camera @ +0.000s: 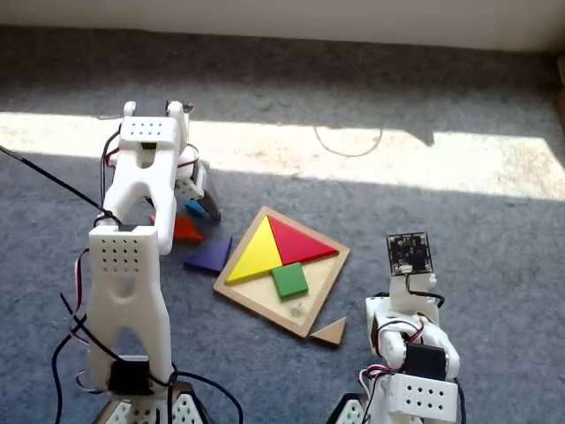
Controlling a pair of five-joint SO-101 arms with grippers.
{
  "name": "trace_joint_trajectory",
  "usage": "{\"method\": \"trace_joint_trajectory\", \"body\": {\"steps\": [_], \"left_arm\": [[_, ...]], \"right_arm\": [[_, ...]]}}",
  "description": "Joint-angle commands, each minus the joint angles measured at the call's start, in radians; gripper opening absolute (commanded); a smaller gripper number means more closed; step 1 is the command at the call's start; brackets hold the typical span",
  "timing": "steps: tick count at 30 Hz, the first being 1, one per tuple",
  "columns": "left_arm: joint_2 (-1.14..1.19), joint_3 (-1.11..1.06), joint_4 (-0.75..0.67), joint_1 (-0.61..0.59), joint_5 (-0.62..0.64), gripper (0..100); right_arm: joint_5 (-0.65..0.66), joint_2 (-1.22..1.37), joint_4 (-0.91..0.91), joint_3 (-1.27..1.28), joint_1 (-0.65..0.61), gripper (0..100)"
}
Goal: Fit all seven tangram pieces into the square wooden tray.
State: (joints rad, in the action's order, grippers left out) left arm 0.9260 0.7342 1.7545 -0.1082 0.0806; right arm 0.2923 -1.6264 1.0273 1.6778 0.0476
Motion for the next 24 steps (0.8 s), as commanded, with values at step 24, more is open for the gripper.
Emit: {"method": "trace_joint_trajectory", "body": {"steps": [24], "left_arm": [[-0.018, 0.005, -0.115, 0.048, -0.083, 8]], "right_arm": [[0.012, -0.012, -0.012, 0.022, 0.012, 3.4]]}}
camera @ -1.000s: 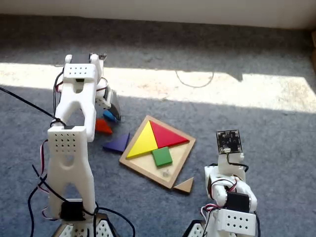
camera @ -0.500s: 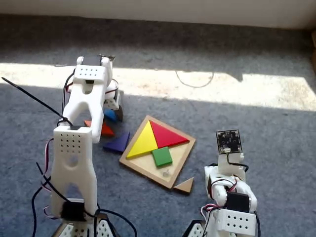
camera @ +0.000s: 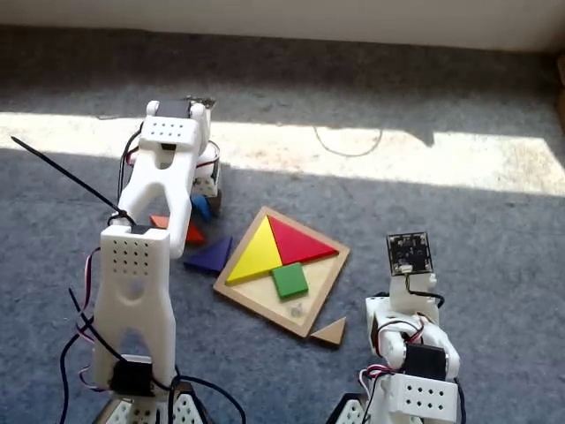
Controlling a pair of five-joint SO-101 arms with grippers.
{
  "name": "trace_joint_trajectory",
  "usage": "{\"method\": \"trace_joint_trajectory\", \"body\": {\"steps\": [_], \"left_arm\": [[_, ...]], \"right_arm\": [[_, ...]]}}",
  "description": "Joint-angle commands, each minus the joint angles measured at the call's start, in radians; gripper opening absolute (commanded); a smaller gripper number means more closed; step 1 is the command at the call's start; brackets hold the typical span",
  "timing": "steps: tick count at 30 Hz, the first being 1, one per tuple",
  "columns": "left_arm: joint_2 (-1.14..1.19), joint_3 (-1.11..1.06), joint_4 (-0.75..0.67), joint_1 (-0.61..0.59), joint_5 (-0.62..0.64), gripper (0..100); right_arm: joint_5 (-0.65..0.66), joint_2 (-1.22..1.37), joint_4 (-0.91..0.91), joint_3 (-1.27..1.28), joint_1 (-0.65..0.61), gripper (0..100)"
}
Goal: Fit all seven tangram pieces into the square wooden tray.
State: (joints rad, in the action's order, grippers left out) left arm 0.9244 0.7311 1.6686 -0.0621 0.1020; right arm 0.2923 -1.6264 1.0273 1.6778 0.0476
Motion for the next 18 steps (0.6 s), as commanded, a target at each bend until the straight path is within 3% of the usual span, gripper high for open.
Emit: {"method": "trace_joint_trajectory", "body": {"steps": [1, 10, 18], "left_arm": [[-0.018, 0.008, -0.029, 0.002, -0.132, 6], [-0.035, 0.071, 0.032, 0.002, -0.296, 4], [-0.24, 0.038, 0.083, 0.004, -0.385, 4]], "right_arm": [[0.012, -0.012, -0.012, 0.022, 0.012, 3.4], [0.012, -0.012, -0.012, 0.022, 0.012, 3.4], [0.012, -0.012, -0.012, 0.022, 0.012, 3.4]]}}
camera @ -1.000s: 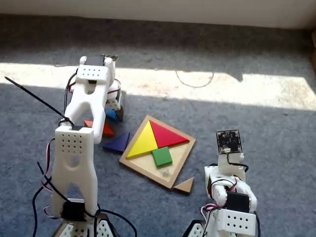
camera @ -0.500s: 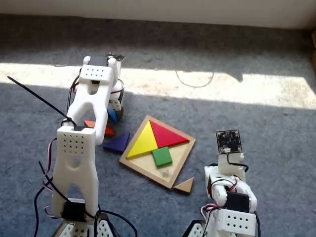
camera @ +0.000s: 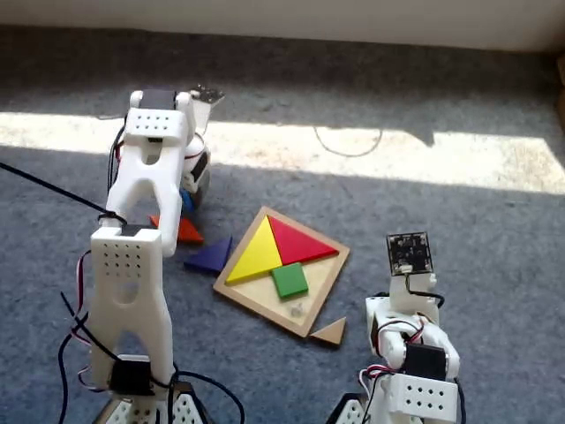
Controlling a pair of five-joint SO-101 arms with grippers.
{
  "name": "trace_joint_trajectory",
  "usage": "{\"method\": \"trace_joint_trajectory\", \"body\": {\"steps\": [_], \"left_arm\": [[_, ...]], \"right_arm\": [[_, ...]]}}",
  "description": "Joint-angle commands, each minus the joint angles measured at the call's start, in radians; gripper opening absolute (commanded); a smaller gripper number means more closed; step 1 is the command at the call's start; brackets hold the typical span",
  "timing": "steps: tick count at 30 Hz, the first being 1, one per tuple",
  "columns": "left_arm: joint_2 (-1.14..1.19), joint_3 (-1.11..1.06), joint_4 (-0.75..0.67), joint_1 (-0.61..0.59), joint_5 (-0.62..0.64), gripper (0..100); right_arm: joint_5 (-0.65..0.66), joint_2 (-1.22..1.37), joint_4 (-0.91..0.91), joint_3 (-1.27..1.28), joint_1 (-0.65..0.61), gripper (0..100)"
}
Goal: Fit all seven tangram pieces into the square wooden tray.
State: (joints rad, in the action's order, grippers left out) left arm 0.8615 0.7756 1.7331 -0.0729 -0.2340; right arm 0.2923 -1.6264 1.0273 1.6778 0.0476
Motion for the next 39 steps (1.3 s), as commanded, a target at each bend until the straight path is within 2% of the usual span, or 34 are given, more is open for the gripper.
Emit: {"method": "trace_joint_trajectory", "body": {"steps": [1, 12, 19, 24, 31, 36, 39], "left_arm": [[-0.213, -0.035, 0.018, 0.018, -0.058, 4], [-0.668, -0.567, -0.002, 0.171, -0.235, 4], [-0.932, -0.957, -0.196, 0.278, -0.384, 4], [-1.024, -1.204, -0.371, 0.348, -0.476, 4], [-1.033, -1.363, -0.508, 0.438, -0.555, 5], [-1.032, -1.388, -0.508, 0.529, -0.572, 5], [-1.032, -1.392, -0.508, 0.572, -0.572, 5]], "right_arm": [[0.012, -0.012, -0.012, 0.022, 0.012, 3.4], [0.012, -0.012, -0.012, 0.022, 0.012, 3.4], [0.012, -0.012, -0.012, 0.022, 0.013, 3.4], [0.012, -0.012, -0.015, 0.022, 0.038, 3.4], [0.012, -0.012, -0.015, 0.022, 0.038, 3.4], [0.017, -0.012, -0.015, 0.022, 0.038, 3.4], [0.064, -0.012, -0.013, 0.022, 0.038, 3.4]]}}
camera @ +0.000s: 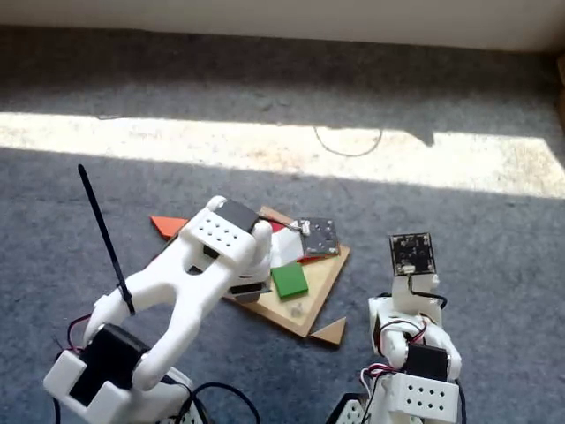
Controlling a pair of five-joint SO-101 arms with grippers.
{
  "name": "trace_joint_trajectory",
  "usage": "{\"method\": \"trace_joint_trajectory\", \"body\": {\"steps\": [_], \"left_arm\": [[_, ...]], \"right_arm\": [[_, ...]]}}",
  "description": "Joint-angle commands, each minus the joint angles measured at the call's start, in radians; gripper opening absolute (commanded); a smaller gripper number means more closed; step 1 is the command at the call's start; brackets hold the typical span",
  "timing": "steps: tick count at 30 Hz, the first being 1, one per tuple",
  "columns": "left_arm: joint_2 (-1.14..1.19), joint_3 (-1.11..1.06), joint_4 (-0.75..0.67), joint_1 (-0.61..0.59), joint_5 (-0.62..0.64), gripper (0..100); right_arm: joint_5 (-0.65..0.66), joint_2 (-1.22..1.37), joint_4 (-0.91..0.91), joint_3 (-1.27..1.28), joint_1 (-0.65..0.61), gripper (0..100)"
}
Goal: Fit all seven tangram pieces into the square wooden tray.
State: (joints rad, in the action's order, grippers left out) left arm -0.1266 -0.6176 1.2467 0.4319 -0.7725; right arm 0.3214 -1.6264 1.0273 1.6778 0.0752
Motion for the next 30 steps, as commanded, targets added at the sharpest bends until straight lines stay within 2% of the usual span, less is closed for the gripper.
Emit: {"method": "trace_joint_trajectory", "body": {"steps": [1, 5, 8, 13, 21, 23, 26, 30], "left_arm": [[-0.044, 0.001, -0.021, 0.074, -0.034, 6], [-0.044, 0.004, -0.025, 0.068, -0.034, 17], [-0.044, 0.002, -0.063, 0.047, -0.032, 21], [-0.053, 0.008, -0.078, 0.002, -0.031, 25], [-0.044, 0.007, -0.089, -0.062, -0.028, 25], [-0.053, 0.004, -0.129, -0.068, 0.026, 24], [-0.053, 0.008, -0.207, -0.064, 0.19, 25], [-0.053, 0.002, -0.245, -0.008, 0.327, 25]], "right_arm": [[0.04, -0.012, -0.013, 0.022, 0.01, 3.4], [0.043, -0.012, -0.013, 0.022, 0.01, 3.4], [0.043, -0.012, -0.013, 0.022, 0.01, 3.4], [0.044, -0.012, -0.013, 0.022, 0.01, 3.4], [0.044, -0.012, -0.013, 0.022, 0.01, 3.4], [0.044, -0.012, -0.013, 0.022, 0.01, 3.4], [0.044, -0.012, -0.013, 0.022, 0.01, 3.4], [0.044, -0.012, -0.013, 0.022, 0.01, 3.4]]}}
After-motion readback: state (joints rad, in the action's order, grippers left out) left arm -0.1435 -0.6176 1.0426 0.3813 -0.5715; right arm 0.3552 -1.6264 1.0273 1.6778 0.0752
